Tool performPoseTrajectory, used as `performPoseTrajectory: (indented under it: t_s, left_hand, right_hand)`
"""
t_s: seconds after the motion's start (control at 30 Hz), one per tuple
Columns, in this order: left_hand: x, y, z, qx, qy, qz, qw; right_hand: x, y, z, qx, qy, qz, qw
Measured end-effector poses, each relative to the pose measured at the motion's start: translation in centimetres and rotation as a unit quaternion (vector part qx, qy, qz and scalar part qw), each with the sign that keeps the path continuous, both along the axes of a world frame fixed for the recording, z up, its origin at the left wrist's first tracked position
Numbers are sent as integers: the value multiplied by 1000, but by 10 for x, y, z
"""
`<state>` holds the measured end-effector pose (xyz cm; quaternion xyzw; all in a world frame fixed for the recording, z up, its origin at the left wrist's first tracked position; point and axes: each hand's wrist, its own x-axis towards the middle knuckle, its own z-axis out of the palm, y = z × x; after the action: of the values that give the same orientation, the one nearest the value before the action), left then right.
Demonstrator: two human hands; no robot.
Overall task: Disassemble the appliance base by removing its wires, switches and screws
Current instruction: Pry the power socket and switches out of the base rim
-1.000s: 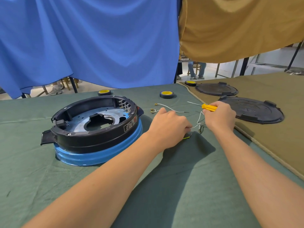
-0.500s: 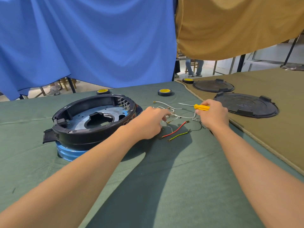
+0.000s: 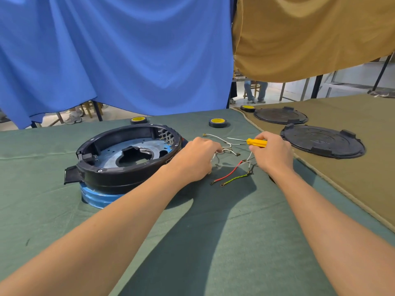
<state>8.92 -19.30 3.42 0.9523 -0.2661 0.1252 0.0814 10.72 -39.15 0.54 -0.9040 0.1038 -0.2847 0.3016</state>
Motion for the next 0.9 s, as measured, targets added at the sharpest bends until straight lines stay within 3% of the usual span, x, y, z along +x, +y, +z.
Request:
performPoseTrajectory:
  t_s: [0.13, 0.23, 0.47, 0.53, 0.6, 0.7, 0.77, 0.9]
  left_hand:
    - [-14, 5, 11, 11, -48, -20, 999]
    - [-32, 19, 21, 0, -101, -15, 995]
    - [-62, 100, 29, 1, -235, 80, 969]
    - [-65, 128, 25, -48, -256, 135, 956]
    - [-64, 153, 19, -150, -234, 204, 939]
    - [-60, 170, 11, -258, -116, 263, 922]
    - [-58, 169, 8, -286, -57, 269, 918]
    - [-54, 165, 4, -262, -41, 284, 922]
  right_hand:
    - [-8, 11, 6, -14, -28, 9, 999]
    - [-19, 28, 9, 31, -48, 56, 997]
    - [-57, 98, 25, 130, -106, 149, 974]
    - [-70, 120, 26, 149, -117, 154, 970]
    - [-80, 141, 23, 159, -102, 164, 968]
    - [-90, 168, 16, 148, -63, 155, 975]
    - [-93, 184, 14, 161, -38, 123, 979]
    - [-90, 212, 15, 235, -11, 89, 968]
